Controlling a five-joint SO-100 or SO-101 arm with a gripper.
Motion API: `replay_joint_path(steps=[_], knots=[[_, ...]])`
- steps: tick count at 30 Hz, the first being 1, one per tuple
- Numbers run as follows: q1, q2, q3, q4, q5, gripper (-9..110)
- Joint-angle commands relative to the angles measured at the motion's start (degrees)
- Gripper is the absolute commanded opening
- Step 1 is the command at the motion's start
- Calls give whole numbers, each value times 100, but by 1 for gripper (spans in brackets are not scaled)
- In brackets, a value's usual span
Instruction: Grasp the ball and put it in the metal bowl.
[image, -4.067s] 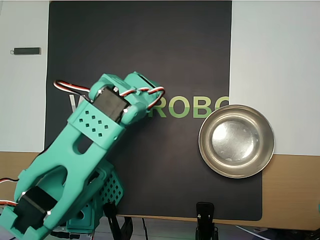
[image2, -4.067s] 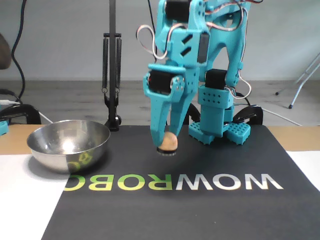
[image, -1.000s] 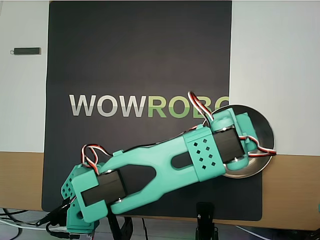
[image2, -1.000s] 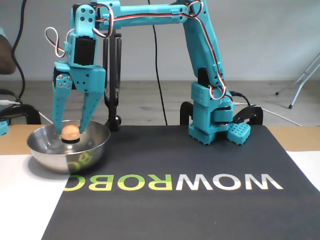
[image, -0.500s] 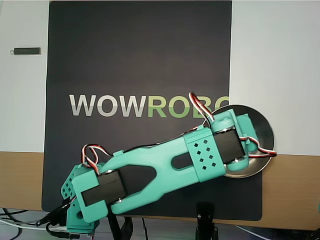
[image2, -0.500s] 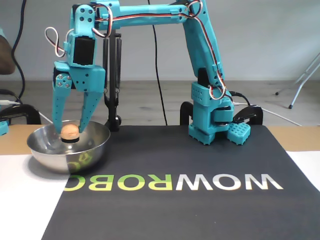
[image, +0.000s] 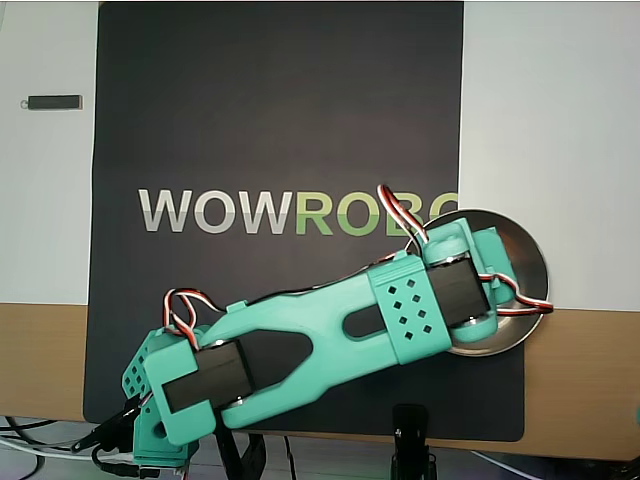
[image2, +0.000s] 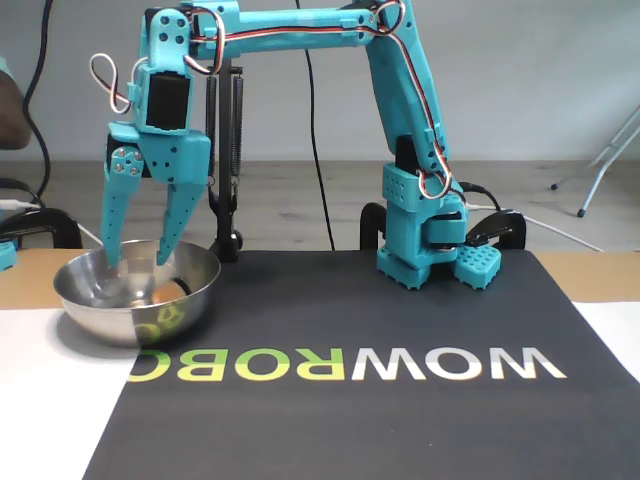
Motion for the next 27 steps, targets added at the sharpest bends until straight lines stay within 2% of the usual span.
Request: replay_joint_path(steps=[1,7,12,15,20,27], knots=[[-26,26,-193,9,0,54],[-44,26,-193,9,0,51],[-35,26,-193,9,0,17],[-35,26,-193,18,0,6],[-35,26,-185,18,0,0],[-62,79,-202,439,0,0]])
